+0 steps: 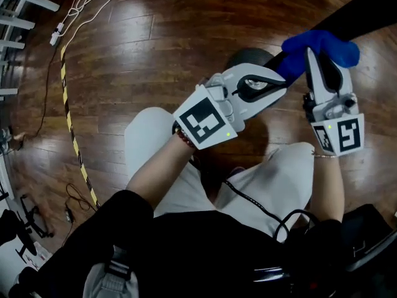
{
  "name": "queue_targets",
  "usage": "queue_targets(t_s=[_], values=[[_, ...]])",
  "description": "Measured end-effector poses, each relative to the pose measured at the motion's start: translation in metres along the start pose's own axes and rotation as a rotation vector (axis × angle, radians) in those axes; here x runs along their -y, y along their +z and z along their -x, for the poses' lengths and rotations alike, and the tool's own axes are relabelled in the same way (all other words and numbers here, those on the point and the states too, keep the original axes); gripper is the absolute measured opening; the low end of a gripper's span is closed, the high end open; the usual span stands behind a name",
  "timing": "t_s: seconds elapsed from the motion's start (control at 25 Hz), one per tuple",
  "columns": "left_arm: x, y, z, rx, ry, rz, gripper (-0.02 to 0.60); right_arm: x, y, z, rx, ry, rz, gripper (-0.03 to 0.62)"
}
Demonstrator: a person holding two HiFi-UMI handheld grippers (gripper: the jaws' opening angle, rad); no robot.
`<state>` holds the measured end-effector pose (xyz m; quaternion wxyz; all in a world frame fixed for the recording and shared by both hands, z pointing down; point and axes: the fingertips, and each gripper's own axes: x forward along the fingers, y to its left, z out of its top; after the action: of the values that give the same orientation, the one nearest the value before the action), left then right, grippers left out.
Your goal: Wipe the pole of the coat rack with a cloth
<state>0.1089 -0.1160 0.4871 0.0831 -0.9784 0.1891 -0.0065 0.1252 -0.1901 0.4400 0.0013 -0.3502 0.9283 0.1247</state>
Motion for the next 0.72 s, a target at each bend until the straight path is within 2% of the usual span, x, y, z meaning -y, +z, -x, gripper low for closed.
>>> queue_targets(t_s=[0.08,0.12,0.2,0.28,0.36,0.52,0.72], values=[[-0.007,-0.028,0.010,0.000,0.035,0.022,-0.006,-0.011,-0.044,-0.003,-0.035,-0.032,0.010,0.020],[-0.013,-0.037,0.015,0.010,0.057,0.058,-0.006,-0.016,-0.067,-0.003,-0.054,-0.050,-0.001,0.020],[-0.022,-0.040,0.022,0.056,0.099,0.163,-0.006,-0.025,-0.113,0.004,-0.113,-0.078,-0.036,0.020],[-0.029,-0.031,0.025,0.113,0.133,0.220,-0.006,-0.034,-0.158,0.010,-0.190,-0.089,-0.055,0.020],[-0.033,-0.029,0.028,0.121,0.137,0.192,-0.006,-0.044,-0.191,0.004,-0.258,-0.085,-0.059,0.020],[-0.020,-0.043,0.023,0.042,0.072,0.101,-0.006,-0.059,-0.223,-0.008,-0.338,-0.044,-0.064,0.020],[-0.019,-0.038,0.022,0.048,0.063,0.123,-0.006,-0.076,-0.281,-0.012,-0.498,0.053,-0.069,0.020]])
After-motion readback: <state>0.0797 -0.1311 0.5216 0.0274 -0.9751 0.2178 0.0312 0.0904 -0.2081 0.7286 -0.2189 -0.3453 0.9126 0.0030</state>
